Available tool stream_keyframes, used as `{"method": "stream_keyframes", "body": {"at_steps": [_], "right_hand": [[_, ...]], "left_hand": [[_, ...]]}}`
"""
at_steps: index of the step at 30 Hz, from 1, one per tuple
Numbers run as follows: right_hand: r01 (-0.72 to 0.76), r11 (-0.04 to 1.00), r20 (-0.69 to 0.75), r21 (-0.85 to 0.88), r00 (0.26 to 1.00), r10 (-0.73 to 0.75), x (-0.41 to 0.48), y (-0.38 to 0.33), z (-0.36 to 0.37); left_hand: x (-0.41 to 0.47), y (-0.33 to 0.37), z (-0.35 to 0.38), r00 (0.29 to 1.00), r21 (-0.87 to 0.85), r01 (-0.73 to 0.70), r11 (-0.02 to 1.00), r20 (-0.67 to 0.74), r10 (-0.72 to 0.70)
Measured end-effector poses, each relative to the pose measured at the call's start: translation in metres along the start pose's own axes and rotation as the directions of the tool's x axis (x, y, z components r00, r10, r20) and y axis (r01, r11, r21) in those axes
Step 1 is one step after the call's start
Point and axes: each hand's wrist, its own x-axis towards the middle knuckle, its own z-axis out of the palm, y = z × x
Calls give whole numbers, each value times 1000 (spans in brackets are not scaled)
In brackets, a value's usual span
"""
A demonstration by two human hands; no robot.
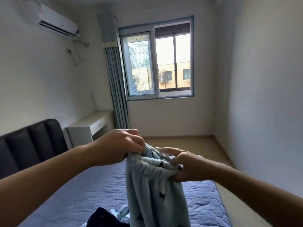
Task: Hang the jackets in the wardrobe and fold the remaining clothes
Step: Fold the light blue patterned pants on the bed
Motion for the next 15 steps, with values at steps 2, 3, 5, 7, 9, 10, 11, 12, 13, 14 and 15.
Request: {"method": "stream_keyframes", "body": {"at_steps": [2,3,5,7,9,10,11,12,13,14,15], "right_hand": [[94,992,-190,-86,976,-109,4,-5,9],[114,990,-229,-81,965,-130,7,-7,12],[138,990,-213,-41,966,-144,11,-8,15],[170,983,-142,-63,974,-177,15,-8,18],[195,977,-104,-83,974,-203,17,-9,20],[193,977,-91,-91,975,-201,19,-10,20],[193,975,-86,-109,975,-203,20,-12,21],[198,971,-85,-137,974,-211,21,-12,23],[190,969,-63,-157,977,-202,21,-12,25],[165,975,-13,-152,986,-168,21,-12,27],[123,983,61,-139,991,-116,22,-13,26]], "left_hand": [[-11,-3,-5,999,4,31,1000,-8,-31],[-15,-3,-7,999,6,42,999,-21,-41],[-24,-3,-9,997,8,57,998,-44,-57],[-30,-2,-11,997,17,74,997,-31,-73],[-36,-1,-14,996,41,91,995,-12,-91],[-40,0,-15,995,48,98,994,-11,-97],[-43,0,-17,995,51,99,994,-11,-98],[-46,1,-18,996,53,94,994,-14,-93],[-50,2,-19,996,56,86,995,-18,-86],[-53,2,-19,996,65,82,995,-25,-80],[-56,2,-19,996,81,84,993,-30,-82]]}}
